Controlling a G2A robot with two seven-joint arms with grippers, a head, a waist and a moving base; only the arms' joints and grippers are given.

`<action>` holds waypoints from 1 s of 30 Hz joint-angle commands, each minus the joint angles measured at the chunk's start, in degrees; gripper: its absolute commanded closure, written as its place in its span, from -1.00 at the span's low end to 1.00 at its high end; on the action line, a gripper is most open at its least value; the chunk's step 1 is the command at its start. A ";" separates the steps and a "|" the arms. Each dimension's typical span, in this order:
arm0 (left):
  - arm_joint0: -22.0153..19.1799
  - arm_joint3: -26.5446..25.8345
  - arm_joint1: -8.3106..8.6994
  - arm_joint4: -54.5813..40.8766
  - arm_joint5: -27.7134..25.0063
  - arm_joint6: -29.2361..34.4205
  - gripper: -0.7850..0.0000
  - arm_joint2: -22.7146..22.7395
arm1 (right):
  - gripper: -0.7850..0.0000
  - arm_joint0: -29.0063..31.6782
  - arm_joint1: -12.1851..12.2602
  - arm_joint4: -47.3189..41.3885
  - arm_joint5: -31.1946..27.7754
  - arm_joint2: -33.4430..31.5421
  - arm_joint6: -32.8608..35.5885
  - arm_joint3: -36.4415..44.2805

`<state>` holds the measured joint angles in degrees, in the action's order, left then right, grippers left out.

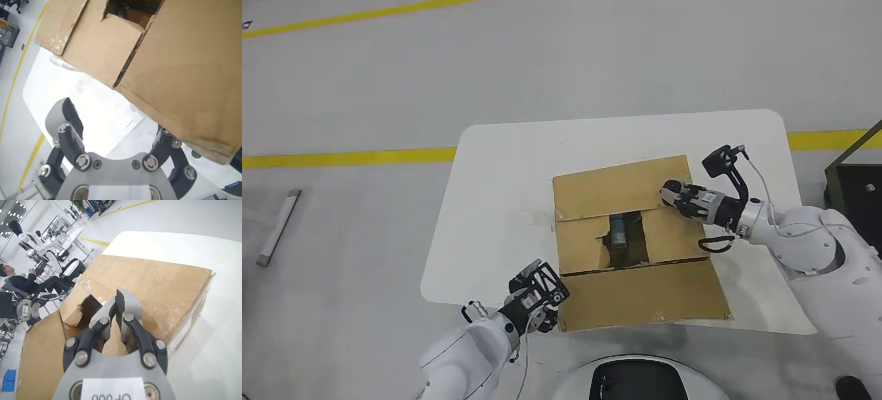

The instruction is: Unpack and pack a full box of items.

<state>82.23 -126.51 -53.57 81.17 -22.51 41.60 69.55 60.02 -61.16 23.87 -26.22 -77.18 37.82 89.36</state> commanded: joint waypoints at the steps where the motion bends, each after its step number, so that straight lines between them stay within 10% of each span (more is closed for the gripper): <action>1: -1.04 0.18 -0.24 -0.81 0.96 -0.45 -1.00 -0.16 | 1.00 0.21 0.11 -0.13 -0.09 -0.41 -0.02 0.37; 19: -17.70 8.05 -3.75 -7.21 16.24 7.66 -1.00 -5.51 | 1.00 4.33 1.66 0.77 2.72 -10.73 -4.43 11.53; 30: -19.96 10.73 -5.10 -5.24 18.69 8.83 -1.00 -8.10 | 1.00 8.48 1.04 17.59 4.30 -1.49 -9.88 13.56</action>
<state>62.19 -115.66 -58.62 75.79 -3.84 50.50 61.43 68.52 -60.06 38.96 -22.42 -79.46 28.86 103.24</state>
